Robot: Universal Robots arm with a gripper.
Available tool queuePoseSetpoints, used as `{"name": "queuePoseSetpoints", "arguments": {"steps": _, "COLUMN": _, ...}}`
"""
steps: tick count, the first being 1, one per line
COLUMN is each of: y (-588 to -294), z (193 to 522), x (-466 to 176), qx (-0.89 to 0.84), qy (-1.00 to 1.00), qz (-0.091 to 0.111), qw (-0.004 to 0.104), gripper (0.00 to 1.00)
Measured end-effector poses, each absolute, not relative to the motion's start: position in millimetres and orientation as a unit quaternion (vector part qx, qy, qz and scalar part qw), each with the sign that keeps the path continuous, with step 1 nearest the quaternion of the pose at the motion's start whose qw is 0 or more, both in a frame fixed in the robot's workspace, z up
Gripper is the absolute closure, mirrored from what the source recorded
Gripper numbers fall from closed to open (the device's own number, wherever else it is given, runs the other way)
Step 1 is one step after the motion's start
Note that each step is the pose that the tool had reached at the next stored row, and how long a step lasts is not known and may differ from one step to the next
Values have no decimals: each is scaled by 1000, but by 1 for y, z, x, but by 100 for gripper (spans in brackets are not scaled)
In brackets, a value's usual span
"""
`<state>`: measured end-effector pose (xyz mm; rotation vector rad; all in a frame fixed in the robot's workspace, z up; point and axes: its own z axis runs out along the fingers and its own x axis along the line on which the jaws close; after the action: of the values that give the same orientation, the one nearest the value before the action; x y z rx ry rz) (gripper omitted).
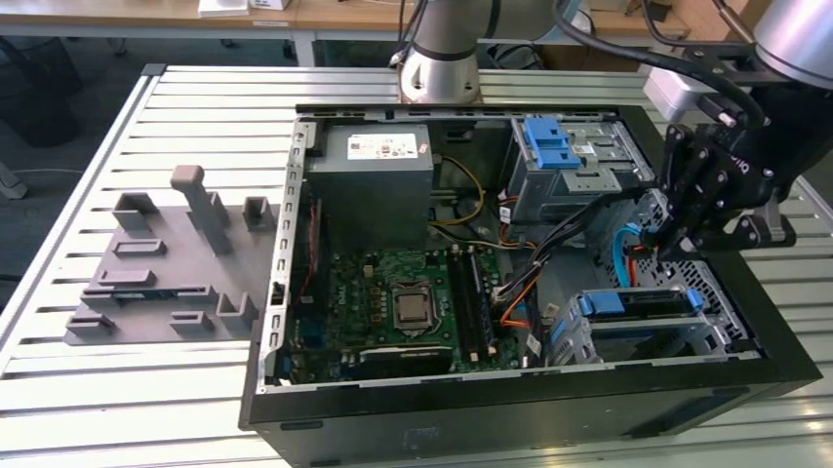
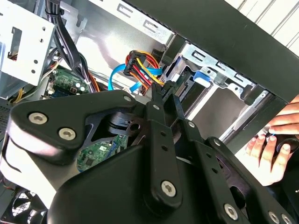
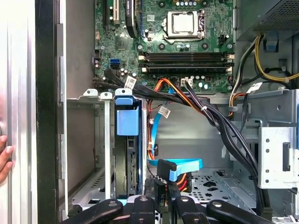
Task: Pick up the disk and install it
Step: 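Insert the first disk wire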
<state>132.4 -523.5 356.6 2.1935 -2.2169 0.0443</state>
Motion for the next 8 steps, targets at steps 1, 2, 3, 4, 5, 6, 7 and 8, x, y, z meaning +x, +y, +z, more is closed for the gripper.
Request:
{"name": "queuePoseSetpoints", "arguments": {"steps": 1, "y": -523, "z": 356, "x": 132, "qx": 703, "qy": -711, "qz": 15, "qw": 12, "gripper": 75}}
{"name": "queuePoseSetpoints", "arguments": {"steps": 2, "y": -523, "z": 356, "x": 132, "qx": 703, "qy": -711, "qz": 15, "qw": 12, "gripper": 75}}
{"name": "queuePoseSetpoints", "arguments": {"steps": 3, "y": -524, "z": 356, "x": 132, "qx": 703, "qy": -711, "qz": 15, "qw": 12, "gripper": 75}}
{"name": "queuePoseSetpoints", "arguments": {"steps": 4, "y": -524, "z": 356, "x": 132, "qx": 703, "qy": -711, "qz": 15, "qw": 12, "gripper": 76}}
{"name": "queuePoseSetpoints", "arguments": {"steps": 5, "y": -524, "z": 356, "x": 132, "qx": 703, "qy": -711, "qz": 15, "qw": 12, "gripper": 76}}
{"name": "queuePoseSetpoints", "arguments": {"steps": 6, "y": -523, "z": 356, "x": 132, "qx": 703, "qy": -711, "qz": 15, "qw": 12, "gripper": 83}}
{"name": "queuePoseSetpoints", "arguments": {"steps": 7, "y": -523, "z": 356, "x": 132, "qx": 703, "qy": -711, "qz": 15, "qw": 12, "gripper": 83}}
{"name": "queuePoseSetpoints", "arguments": {"steps": 8, "y": -523, "z": 356, "x": 132, "qx": 703, "qy": -711, "qz": 15, "qw": 12, "gripper": 84}}
